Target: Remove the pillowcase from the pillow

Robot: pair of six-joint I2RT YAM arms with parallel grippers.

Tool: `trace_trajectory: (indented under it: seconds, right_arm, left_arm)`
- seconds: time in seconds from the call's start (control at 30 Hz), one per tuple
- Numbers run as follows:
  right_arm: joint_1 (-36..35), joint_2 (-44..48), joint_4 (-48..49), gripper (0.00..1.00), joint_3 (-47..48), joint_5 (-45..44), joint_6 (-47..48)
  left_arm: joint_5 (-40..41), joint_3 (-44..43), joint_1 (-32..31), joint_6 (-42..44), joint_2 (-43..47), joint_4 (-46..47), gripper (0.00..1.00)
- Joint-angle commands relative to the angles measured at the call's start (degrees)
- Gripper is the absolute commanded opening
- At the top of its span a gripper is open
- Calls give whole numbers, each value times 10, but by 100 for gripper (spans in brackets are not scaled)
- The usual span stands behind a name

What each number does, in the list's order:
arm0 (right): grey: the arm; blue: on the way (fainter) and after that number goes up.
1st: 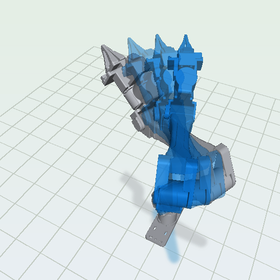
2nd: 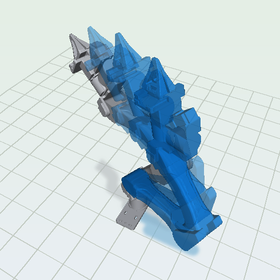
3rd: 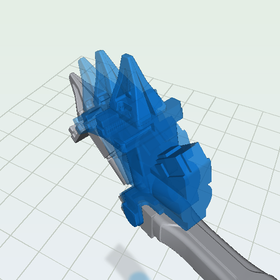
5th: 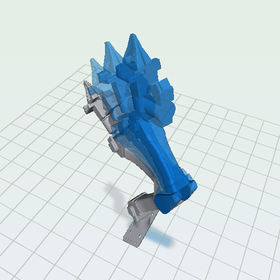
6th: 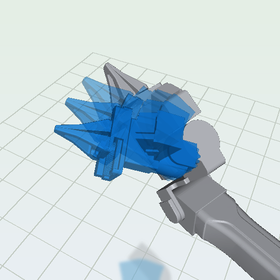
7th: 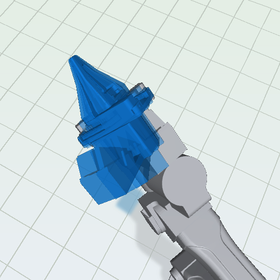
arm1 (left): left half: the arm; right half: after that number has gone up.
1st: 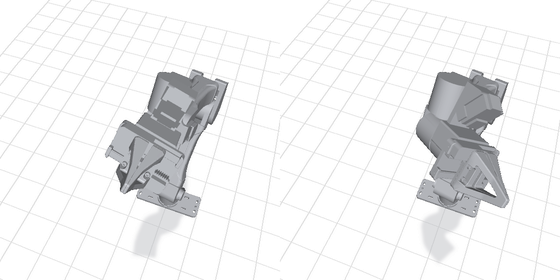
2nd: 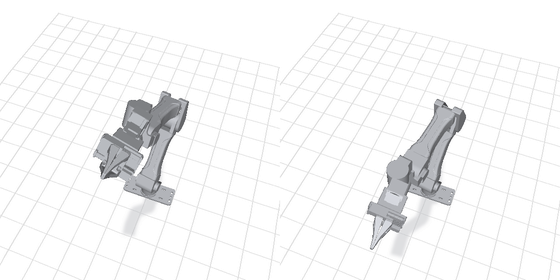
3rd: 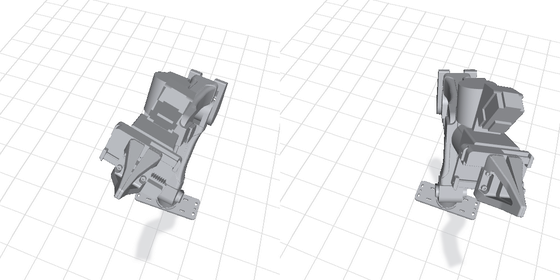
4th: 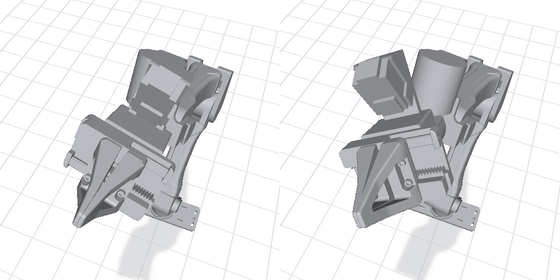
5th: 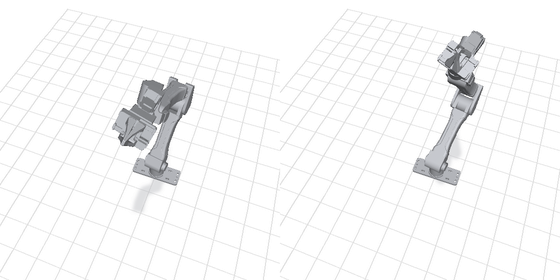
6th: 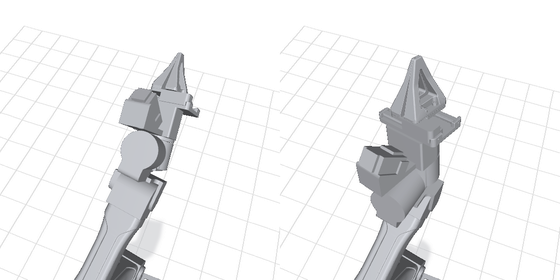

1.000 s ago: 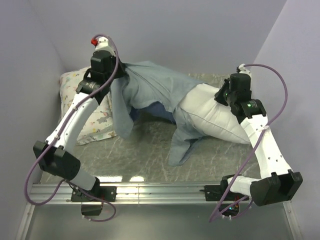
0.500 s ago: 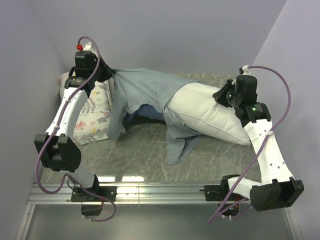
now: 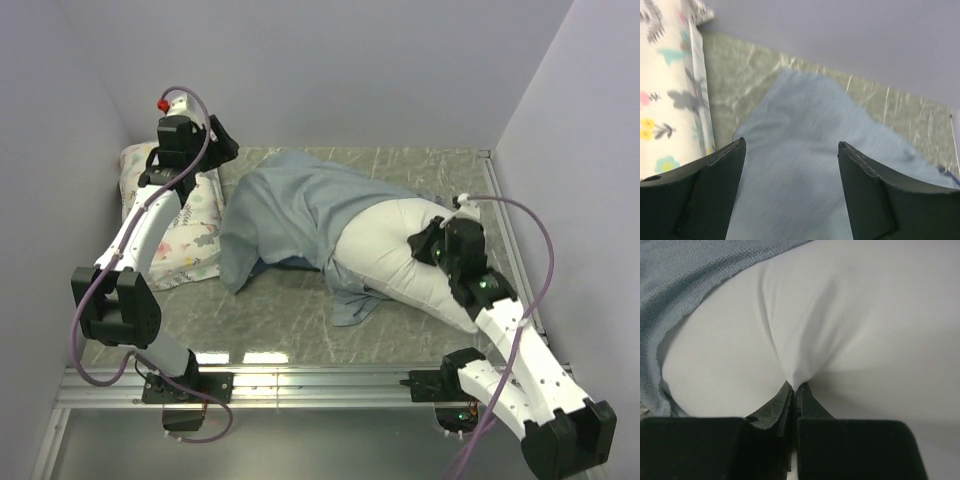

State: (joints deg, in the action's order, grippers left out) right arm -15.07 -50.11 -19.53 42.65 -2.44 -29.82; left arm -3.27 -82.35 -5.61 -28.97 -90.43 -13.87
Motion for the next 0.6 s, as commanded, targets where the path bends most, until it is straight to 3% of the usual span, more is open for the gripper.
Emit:
trace_trajectory:
  seconds: [0.0,0.13,0.27,0.4,0.57]
  right_arm:
    - [-37,24,104,0,-99,-1,-44]
    - [-88,8,126,0,-156,-20,-63]
    - [-131,-10,163,0,-211,-11,-98]
    - [-167,-46,186,0,-247,-40,-137]
    - [-177,-71,181,0,-233,-56,-141]
  left_arm:
    - [45,-46,-22,35,46,75,80]
    - [63,-59,-95,76,50,105,86]
    - [-22,-104,-129,116,-2,97,88]
    - [-136,-187,-155,172,-96,-3,89]
    - [-173,-256,-196,218,-199,-122,89]
